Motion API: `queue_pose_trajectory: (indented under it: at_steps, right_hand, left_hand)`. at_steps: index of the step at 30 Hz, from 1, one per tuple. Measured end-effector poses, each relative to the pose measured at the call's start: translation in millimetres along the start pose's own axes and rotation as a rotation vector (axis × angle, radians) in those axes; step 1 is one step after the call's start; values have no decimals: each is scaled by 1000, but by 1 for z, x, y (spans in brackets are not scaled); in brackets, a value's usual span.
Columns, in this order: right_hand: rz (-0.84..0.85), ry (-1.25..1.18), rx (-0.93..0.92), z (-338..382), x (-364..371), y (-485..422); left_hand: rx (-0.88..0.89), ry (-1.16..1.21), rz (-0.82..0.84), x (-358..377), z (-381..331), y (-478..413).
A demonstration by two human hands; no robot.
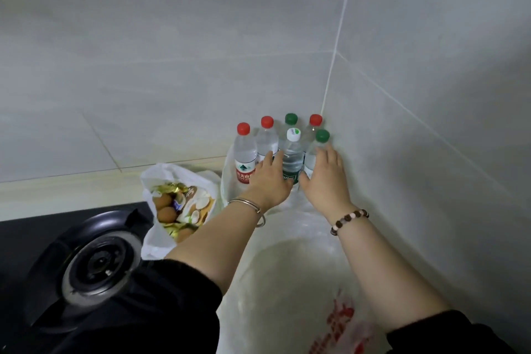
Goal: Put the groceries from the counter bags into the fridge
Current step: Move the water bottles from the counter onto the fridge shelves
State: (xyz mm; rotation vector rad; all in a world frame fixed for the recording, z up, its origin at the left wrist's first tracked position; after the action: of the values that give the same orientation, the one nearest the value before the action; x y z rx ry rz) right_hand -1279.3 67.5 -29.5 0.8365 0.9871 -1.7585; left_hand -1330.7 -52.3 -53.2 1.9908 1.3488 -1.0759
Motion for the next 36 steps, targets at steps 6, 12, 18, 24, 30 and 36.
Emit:
queue_pose_trajectory:
  at_steps: [6,12,18,24,30,36]
  right_hand:
    - [33,-45,51,-21,6,-63]
    - [-11,-85,42,-34,20,-81]
    - [10,-127,50,-43,21,-86]
    - [22,-236,81,-47,23,-84]
    - [9,-378,122,-42,31,-72]
    - [16,-470,168,-30,26,-58]
  left_hand:
    - [-106,452,-51,3,-8,-65]
    - [-195,750,115,11,3,-98]
    - [-164,744,154,20,16,-105]
    - [-45,539,135,19,29,-97]
    - [-38,460,-58,7,26,-76]
    - [-137,502,-115,-2,21,-54]
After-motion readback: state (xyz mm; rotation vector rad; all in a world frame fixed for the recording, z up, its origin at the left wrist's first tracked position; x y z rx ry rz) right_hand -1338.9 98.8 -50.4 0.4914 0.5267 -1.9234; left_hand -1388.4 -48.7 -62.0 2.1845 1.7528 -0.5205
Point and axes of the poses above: each hand's wrist, its own y-axis away from the middle knuckle, its own x-axis out of the palm, z = x × y, the point moved 3 cm from there along -y, towards the middle knuckle, and after that the axes turned 2 degrees about -x, right-handed, at the moved point
